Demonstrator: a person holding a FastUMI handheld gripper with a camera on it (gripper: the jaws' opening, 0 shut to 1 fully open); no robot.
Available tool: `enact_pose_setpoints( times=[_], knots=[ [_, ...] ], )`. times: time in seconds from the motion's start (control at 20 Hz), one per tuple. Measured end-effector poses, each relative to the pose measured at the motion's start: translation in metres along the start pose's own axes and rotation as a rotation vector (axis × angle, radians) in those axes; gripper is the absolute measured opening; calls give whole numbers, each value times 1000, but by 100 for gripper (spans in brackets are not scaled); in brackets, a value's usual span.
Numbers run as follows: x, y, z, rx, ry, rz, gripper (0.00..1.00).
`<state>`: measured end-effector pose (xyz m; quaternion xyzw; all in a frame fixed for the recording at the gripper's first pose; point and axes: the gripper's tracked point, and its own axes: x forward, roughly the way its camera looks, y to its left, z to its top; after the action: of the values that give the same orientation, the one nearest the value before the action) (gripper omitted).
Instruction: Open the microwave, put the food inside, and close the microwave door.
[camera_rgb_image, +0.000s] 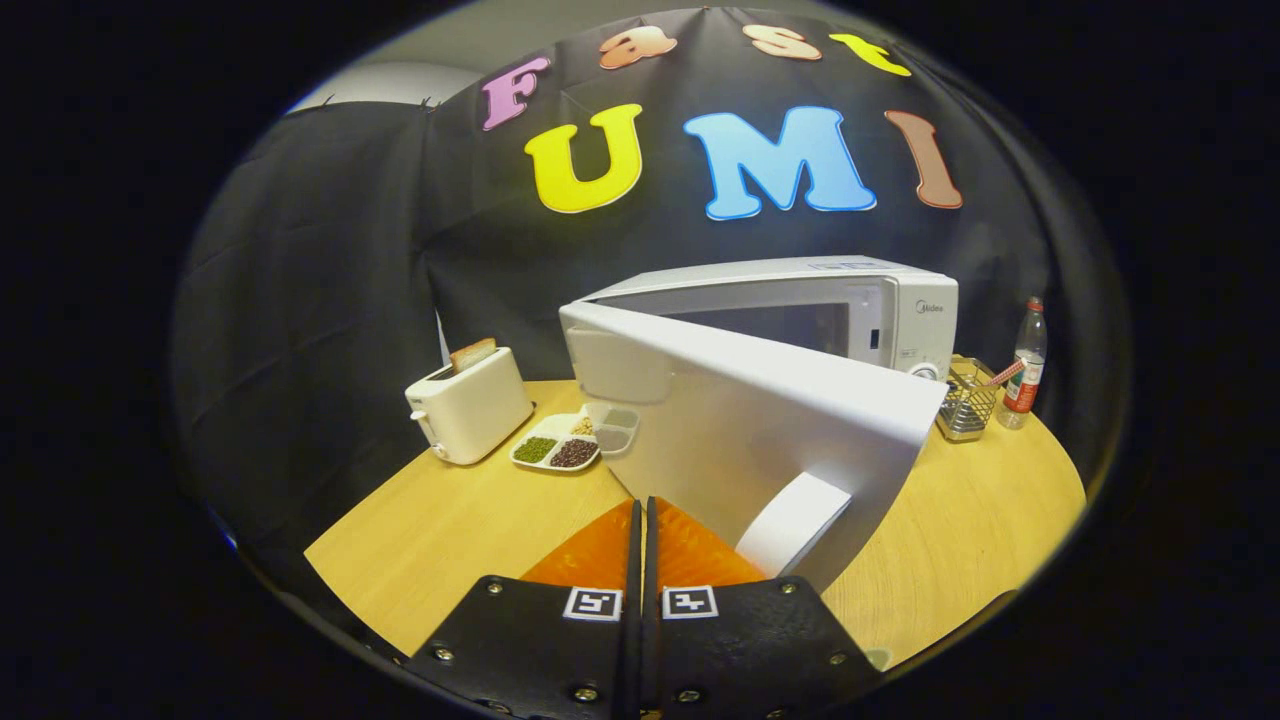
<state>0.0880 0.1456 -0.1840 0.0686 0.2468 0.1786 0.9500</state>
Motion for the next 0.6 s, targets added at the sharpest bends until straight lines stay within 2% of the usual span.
enact_pose_setpoints(
  times=[0.3,0.6],
  knots=[
    [17,-45,20,15,-26,-70,1],
    [43,-72,35,25,-34,-99,1]
  ],
)
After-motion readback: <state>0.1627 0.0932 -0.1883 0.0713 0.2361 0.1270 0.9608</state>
